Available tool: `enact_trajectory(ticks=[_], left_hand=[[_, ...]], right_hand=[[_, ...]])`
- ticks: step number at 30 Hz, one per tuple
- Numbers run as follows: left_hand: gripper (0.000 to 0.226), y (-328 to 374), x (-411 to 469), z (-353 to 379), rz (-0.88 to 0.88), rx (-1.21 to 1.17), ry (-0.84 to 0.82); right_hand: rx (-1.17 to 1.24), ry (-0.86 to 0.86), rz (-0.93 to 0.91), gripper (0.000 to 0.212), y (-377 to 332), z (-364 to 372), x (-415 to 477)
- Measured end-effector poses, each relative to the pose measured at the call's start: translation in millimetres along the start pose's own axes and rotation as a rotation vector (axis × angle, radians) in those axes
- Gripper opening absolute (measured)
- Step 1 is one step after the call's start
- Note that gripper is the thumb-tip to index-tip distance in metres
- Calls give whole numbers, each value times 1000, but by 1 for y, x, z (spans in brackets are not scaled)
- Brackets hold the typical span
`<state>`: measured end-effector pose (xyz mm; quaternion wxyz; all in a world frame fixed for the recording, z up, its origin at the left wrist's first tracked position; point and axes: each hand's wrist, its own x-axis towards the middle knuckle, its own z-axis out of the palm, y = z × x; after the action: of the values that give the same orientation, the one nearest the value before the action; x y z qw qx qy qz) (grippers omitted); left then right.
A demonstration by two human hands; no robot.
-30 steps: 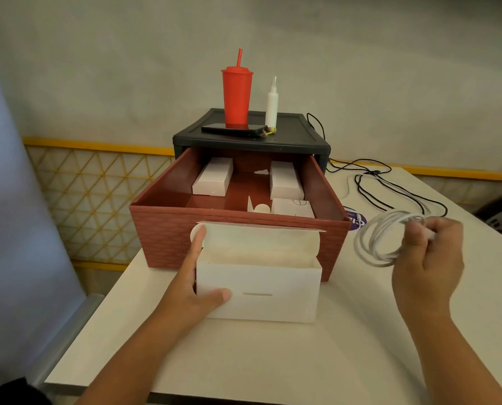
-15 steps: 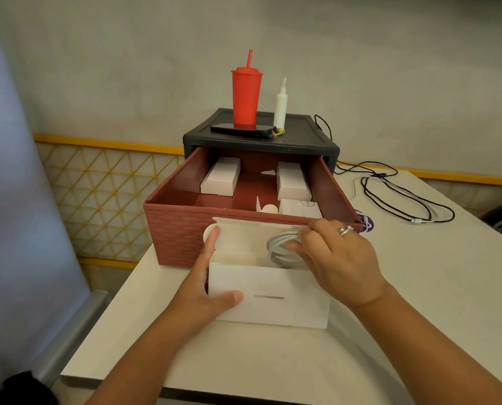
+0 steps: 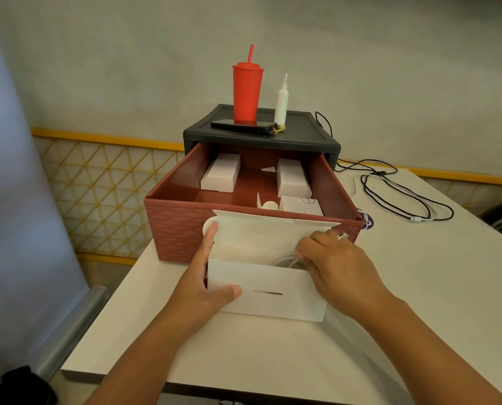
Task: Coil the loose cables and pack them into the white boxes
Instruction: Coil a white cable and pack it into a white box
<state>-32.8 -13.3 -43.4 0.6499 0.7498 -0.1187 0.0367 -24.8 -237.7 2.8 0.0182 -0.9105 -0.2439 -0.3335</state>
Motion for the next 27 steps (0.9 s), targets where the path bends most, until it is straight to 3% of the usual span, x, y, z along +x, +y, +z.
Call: enact_trajectory(ticks=[2, 6, 9, 14, 20, 27], left_hand=[[98, 1, -1, 0, 0, 10, 21], [97, 5, -2, -1, -12, 61, 60], [96, 7, -2, 0, -12, 84, 68], [94, 9, -3, -1, -14, 113, 83], [91, 9, -3, 0, 8, 135, 101], [82, 10, -4, 0, -6, 107, 130]], right_hand=[[98, -50, 14, 18, 1, -1, -2], [192, -327, -11, 57, 1, -5, -3], [159, -373, -27, 60, 1, -7, -2], [129, -211, -5, 35, -1, -3, -10], [109, 8, 17, 40, -2, 9, -28], [143, 27, 47, 41, -8, 11, -24]])
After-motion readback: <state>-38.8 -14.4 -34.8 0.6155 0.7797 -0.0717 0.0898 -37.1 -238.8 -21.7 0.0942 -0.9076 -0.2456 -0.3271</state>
